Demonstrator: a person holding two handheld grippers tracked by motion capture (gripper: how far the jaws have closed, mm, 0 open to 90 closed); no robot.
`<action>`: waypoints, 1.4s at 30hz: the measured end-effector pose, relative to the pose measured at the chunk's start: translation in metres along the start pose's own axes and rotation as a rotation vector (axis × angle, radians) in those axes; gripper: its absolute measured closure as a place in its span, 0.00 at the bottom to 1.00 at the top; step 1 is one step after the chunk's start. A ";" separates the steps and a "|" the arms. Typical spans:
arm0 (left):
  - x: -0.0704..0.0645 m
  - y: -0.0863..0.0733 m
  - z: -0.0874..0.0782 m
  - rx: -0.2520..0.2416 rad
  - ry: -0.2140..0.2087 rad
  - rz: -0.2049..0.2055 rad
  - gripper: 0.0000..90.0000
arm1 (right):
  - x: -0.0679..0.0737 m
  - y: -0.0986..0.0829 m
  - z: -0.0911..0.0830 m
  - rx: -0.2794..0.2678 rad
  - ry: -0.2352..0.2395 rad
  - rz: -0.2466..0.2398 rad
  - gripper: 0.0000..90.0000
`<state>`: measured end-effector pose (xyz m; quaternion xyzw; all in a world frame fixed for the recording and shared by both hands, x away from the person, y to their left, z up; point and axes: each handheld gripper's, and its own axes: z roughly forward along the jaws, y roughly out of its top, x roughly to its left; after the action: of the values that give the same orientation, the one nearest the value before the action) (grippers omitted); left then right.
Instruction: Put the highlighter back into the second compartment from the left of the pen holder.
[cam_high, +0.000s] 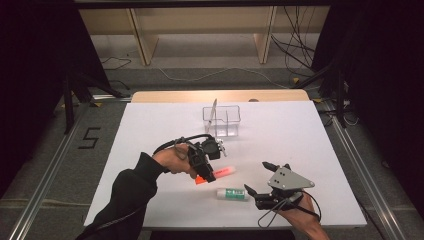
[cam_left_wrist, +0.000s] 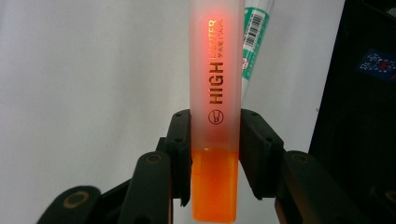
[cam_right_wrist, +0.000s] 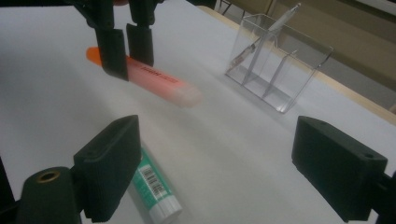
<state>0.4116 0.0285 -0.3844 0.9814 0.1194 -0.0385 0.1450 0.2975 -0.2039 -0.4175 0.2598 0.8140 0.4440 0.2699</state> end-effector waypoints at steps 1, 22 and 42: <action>0.001 0.002 0.000 0.005 0.002 0.004 0.73 | 0.001 0.001 0.001 0.004 -0.005 -0.013 0.18; -0.007 0.041 -0.001 0.095 -0.006 0.055 0.73 | 0.029 0.006 0.014 0.062 -0.138 -0.297 0.23; -0.014 0.058 -0.001 0.118 -0.010 0.070 0.73 | 0.042 0.007 0.024 0.099 -0.220 -0.500 0.35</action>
<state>0.4125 -0.0283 -0.3665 0.9917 0.0815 -0.0455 0.0888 0.2843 -0.1589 -0.4317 0.1104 0.8393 0.2926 0.4447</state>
